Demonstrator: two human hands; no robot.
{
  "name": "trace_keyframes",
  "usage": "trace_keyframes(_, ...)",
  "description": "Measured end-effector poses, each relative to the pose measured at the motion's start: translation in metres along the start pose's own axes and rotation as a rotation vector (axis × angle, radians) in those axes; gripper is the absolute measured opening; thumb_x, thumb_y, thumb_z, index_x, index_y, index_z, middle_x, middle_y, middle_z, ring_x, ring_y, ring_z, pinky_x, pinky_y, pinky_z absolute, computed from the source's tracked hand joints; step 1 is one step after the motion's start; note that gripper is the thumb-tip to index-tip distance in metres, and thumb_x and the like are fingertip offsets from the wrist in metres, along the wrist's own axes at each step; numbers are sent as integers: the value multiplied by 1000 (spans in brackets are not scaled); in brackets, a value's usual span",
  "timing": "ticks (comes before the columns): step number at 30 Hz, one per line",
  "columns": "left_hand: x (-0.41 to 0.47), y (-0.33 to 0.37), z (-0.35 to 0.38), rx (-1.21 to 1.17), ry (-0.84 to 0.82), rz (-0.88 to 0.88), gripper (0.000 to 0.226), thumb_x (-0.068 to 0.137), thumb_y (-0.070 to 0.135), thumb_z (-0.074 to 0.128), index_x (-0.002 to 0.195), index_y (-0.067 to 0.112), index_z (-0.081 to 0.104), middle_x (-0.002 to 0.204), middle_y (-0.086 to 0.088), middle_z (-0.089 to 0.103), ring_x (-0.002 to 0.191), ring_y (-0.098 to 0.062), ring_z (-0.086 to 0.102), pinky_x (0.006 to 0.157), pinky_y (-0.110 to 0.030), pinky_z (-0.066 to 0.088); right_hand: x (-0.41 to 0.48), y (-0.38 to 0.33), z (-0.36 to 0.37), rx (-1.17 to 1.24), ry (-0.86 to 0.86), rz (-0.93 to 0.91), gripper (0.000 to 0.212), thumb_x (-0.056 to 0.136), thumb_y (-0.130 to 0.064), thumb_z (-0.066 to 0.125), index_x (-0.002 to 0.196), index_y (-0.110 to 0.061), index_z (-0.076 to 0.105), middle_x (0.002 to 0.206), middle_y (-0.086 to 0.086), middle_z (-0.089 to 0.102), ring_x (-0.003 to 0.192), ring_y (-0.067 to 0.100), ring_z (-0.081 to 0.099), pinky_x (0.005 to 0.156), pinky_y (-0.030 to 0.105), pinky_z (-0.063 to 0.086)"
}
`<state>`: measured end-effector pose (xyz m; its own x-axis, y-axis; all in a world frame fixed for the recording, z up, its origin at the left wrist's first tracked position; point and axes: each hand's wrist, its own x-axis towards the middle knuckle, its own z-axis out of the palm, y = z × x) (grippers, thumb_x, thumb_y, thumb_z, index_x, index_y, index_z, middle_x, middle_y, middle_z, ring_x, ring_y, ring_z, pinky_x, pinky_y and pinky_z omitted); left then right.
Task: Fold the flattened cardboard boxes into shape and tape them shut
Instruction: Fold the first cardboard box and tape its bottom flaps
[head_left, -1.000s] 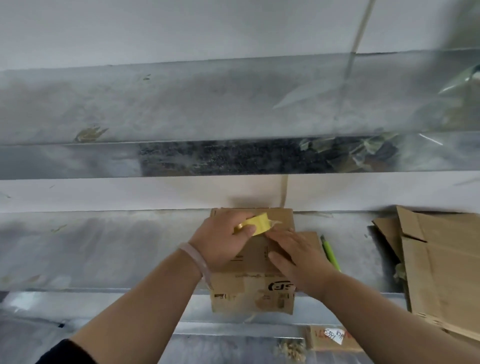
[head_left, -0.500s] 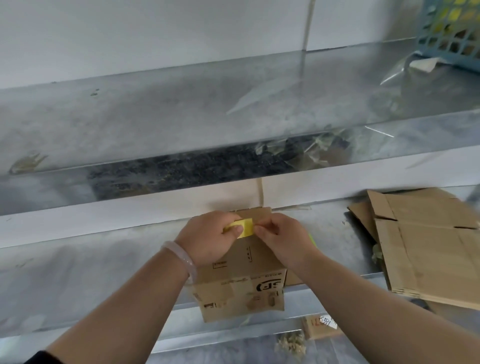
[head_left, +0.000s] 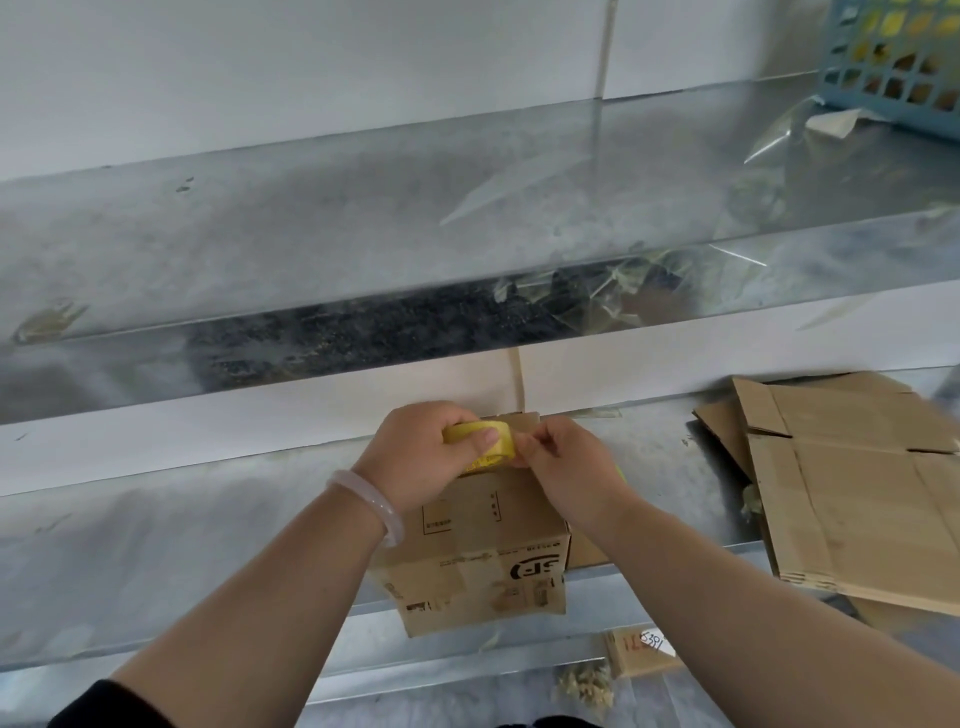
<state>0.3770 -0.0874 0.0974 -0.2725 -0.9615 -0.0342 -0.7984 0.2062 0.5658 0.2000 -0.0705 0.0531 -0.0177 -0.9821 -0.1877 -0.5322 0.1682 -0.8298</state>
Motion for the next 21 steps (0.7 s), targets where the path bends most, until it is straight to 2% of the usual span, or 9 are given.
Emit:
trace_keyframes(5,3,-3,3,-56,-2,-49,22,92,45,57,97,27,67,89,11,66,84,-5,60,75,-26,50,-1,2,5,-64,31,-22,17,101,-37,47,95,-25,57,91,-8,67,81,6,56,61,23,40)
trace_keyframes(9,6,-3,1,-39,-19,-64,24,90,48,57,97,28,69,89,13,67,86,-5,60,74,-24,50,-5,3,11,-236,56,-113,20,103,-34,42,94,-19,51,80,-4,61,71,12,57,62,32,48)
trace_keyframes(11,6,-2,-1,1,-22,-51,25,89,49,59,96,28,70,88,14,67,85,-3,60,74,-22,49,-6,4,14,-331,63,-165,24,104,-35,37,93,-17,48,79,-4,57,67,13,54,56,31,43)
trace_keyframes(15,6,2,-4,-24,-31,-58,25,85,49,65,98,29,72,96,17,67,90,-1,60,81,-24,50,-7,7,17,-406,60,-202,26,104,-36,34,91,-16,46,83,-1,55,69,17,51,57,32,36)
trace_keyframes(18,8,6,-9,-75,-60,-54,19,88,37,64,104,31,72,101,22,65,95,2,59,85,-21,48,-5,7,16,-363,69,-189,26,104,-36,36,91,-16,47,83,-2,56,70,16,52,57,31,37)
trace_keyframes(21,11,12,-16,-130,-102,-64,22,89,23,60,106,31,72,100,23,64,95,6,59,80,-12,46,-5,8,13,-320,74,-183,21,103,-34,38,92,-18,46,83,-2,57,73,17,53,62,33,41)
